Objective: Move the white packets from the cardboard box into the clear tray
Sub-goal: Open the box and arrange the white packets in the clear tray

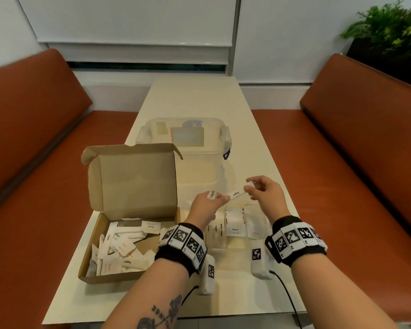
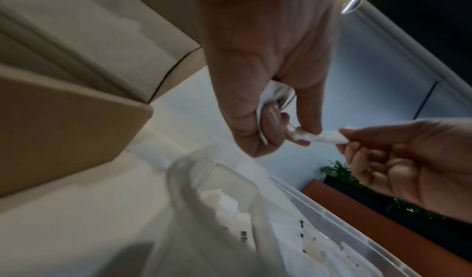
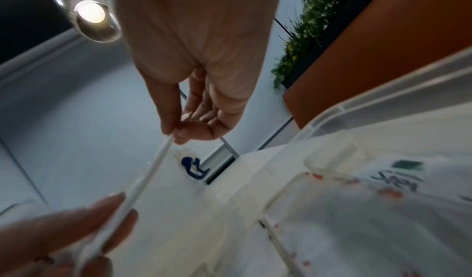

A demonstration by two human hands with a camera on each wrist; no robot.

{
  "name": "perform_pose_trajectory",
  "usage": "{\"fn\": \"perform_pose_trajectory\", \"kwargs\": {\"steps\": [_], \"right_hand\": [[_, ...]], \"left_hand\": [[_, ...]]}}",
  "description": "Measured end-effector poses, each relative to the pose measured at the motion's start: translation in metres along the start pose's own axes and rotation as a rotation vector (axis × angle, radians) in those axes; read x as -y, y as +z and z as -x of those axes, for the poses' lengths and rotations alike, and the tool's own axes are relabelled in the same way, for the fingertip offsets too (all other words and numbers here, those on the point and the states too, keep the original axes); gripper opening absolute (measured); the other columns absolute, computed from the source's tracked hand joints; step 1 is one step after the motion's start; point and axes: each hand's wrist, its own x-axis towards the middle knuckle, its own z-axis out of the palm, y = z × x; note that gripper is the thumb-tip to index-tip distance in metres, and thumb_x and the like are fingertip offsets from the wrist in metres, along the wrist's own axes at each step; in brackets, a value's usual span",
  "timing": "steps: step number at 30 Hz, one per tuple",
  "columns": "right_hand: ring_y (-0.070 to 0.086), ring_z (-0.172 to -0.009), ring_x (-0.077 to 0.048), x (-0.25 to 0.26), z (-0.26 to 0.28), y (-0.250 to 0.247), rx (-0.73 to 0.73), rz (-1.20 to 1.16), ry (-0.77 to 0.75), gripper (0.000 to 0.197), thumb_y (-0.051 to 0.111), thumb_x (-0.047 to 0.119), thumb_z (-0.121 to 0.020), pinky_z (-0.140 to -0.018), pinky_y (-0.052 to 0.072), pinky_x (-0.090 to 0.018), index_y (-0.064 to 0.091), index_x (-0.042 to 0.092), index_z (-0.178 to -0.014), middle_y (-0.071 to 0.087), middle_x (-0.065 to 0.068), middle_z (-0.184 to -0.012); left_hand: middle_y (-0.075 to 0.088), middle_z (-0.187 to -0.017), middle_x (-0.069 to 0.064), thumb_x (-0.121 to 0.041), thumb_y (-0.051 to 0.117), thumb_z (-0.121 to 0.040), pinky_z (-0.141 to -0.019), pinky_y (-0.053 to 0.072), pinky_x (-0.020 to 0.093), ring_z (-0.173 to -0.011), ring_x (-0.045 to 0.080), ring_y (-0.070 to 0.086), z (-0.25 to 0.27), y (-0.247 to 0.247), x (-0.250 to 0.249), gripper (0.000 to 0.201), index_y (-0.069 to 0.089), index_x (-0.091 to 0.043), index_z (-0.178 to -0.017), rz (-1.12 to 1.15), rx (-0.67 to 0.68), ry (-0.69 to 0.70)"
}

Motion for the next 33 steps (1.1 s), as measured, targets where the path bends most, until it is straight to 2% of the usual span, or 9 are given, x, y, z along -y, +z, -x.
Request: {"fn": "perform_pose_trajectory", "kwargs": {"steps": [3, 8, 11, 14, 18, 23, 27, 31, 33], "right_hand": [[0.052, -0.099, -0.008, 0.001, 0.008, 0.002, 0.107, 0.320, -0.129, 0.033, 0.071, 0.018, -0.082, -0.088, 0.037, -0.021, 0.066, 0.022, -0.114, 0.062, 0.008, -0.111], [0.056, -0.112, -0.010, 0.014, 0.011, 0.012, 0.278, 0.537, -0.166, 0.024, 0.066, 0.030, -0.085, -0.104, 0.035, -0.035, 0.071, 0.028, -0.109, 0.070, 0.008, -0.110], [0.058, -0.087, -0.006, 0.014, 0.011, 0.015, 0.254, 0.509, -0.158, 0.021, 0.068, 0.030, -0.084, -0.086, 0.041, -0.024, 0.073, 0.019, -0.102, 0.071, 0.007, -0.092], [0.056, -0.062, -0.005, 0.015, 0.011, 0.015, 0.141, 0.235, -0.099, 0.011, 0.073, 0.020, -0.081, -0.066, 0.046, -0.020, 0.073, 0.010, -0.086, 0.066, 0.004, -0.069], [0.068, -0.067, -0.020, 0.018, 0.008, 0.012, 0.073, 0.040, -0.052, 0.007, 0.072, 0.008, -0.080, -0.070, 0.058, -0.029, 0.066, 0.006, -0.083, 0.066, -0.009, -0.075], [0.068, -0.071, -0.028, 0.018, 0.009, 0.014, 0.061, -0.117, -0.003, 0.021, 0.069, -0.005, -0.077, -0.065, 0.060, -0.031, 0.056, 0.010, -0.085, 0.059, -0.015, -0.082], [0.066, -0.065, -0.021, 0.013, 0.008, 0.010, 0.210, -0.010, 0.029, 0.015, 0.065, -0.003, -0.076, -0.073, 0.058, -0.035, 0.065, 0.011, -0.082, 0.064, -0.006, -0.071], [0.053, -0.047, -0.001, 0.010, 0.009, 0.012, 0.284, 0.203, 0.046, 0.015, 0.079, 0.013, -0.073, -0.052, 0.044, -0.013, 0.064, 0.011, -0.069, 0.061, 0.004, -0.056], [0.048, -0.040, 0.003, 0.009, 0.011, 0.016, 0.282, 0.270, 0.084, 0.022, 0.081, 0.016, -0.071, -0.046, 0.040, -0.011, 0.060, 0.012, -0.065, 0.058, 0.005, -0.054]], "left_hand": [[0.051, -0.062, -0.003, -0.029, 0.071, -0.082, -0.058, 0.036, 0.027, -0.060, 0.014, 0.045, -0.003, -0.003, 0.000, 0.021, 0.060, -0.016, -0.069, -0.096, -0.053, 0.082], [0.052, -0.061, -0.006, -0.030, 0.073, -0.080, -0.059, 0.034, 0.026, -0.061, 0.012, 0.046, -0.006, -0.002, -0.002, 0.028, 0.056, -0.014, -0.065, -0.104, -0.073, 0.191], [0.059, -0.067, -0.006, -0.034, 0.072, -0.081, -0.064, 0.038, 0.027, -0.065, 0.011, 0.052, -0.006, -0.001, -0.004, 0.024, 0.064, -0.011, -0.075, -0.054, -0.105, 0.238], [0.060, -0.067, -0.010, -0.040, 0.070, -0.082, -0.062, 0.040, 0.025, -0.064, 0.007, 0.052, -0.006, -0.001, -0.003, 0.028, 0.070, -0.012, -0.087, 0.028, -0.123, 0.190], [0.054, -0.059, -0.013, -0.037, 0.070, -0.082, -0.057, 0.037, 0.023, -0.059, 0.006, 0.047, -0.006, -0.003, 0.002, 0.022, 0.071, -0.017, -0.091, 0.041, -0.062, 0.086], [0.046, -0.058, -0.007, -0.030, 0.069, -0.085, -0.051, 0.033, 0.022, -0.056, 0.011, 0.039, -0.006, -0.004, 0.003, 0.016, 0.068, -0.014, -0.085, 0.024, 0.027, 0.017], [0.046, -0.044, -0.014, -0.025, 0.067, -0.086, -0.051, 0.031, 0.023, -0.052, 0.009, 0.041, -0.011, -0.006, 0.003, 0.016, 0.063, -0.018, -0.072, 0.057, -0.043, 0.032], [0.043, -0.051, -0.008, -0.028, 0.066, -0.087, -0.054, 0.031, 0.027, -0.053, 0.013, 0.040, -0.014, -0.006, 0.008, 0.027, 0.055, -0.016, -0.065, 0.033, -0.072, 0.037], [0.048, -0.059, -0.004, -0.037, 0.062, -0.088, -0.058, 0.034, 0.029, -0.059, 0.016, 0.045, -0.015, -0.006, 0.009, 0.031, 0.058, -0.011, -0.072, -0.028, -0.140, 0.010]]}}
